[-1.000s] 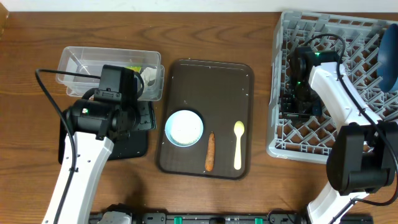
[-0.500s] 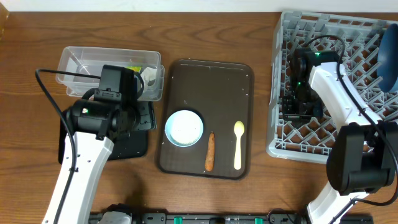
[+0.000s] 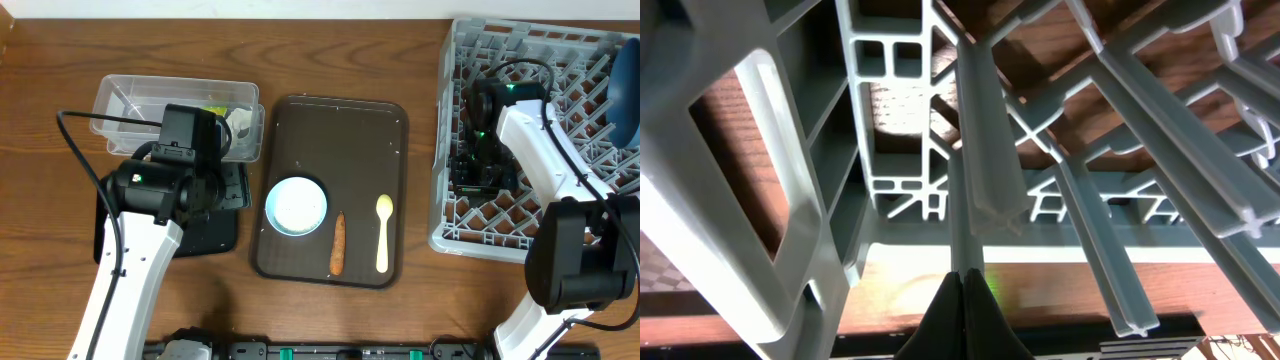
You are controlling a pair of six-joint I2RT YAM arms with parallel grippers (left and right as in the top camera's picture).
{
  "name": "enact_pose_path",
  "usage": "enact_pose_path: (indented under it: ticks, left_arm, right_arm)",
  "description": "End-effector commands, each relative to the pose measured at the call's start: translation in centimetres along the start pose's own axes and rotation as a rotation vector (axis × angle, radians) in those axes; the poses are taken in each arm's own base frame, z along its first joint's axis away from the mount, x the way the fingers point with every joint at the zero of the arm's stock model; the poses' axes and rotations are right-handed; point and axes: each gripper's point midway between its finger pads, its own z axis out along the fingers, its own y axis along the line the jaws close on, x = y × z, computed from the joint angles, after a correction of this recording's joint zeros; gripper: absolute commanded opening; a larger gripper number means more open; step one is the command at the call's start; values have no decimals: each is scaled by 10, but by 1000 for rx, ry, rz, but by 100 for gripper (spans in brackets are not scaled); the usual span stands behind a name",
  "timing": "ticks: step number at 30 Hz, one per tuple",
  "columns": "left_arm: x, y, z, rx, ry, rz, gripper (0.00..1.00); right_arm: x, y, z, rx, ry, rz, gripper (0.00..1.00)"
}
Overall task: Sort waste into correct bins and load items into the dishwasher rack
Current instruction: 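Lower the blue plate upright into the rack slots and release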
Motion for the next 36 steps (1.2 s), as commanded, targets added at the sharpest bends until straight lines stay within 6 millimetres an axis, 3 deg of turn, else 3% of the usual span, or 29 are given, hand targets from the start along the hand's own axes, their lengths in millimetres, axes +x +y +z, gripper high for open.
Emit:
enact_pose_path:
  ticks: [1, 36]
  left_arm:
    - [2, 4, 3, -17, 12, 6, 64]
    - [2, 4, 3, -17, 12, 6, 63]
  right_arm:
    - [6, 2, 3, 1, 32, -26, 1]
    - [30, 0, 1, 3, 129, -47, 1]
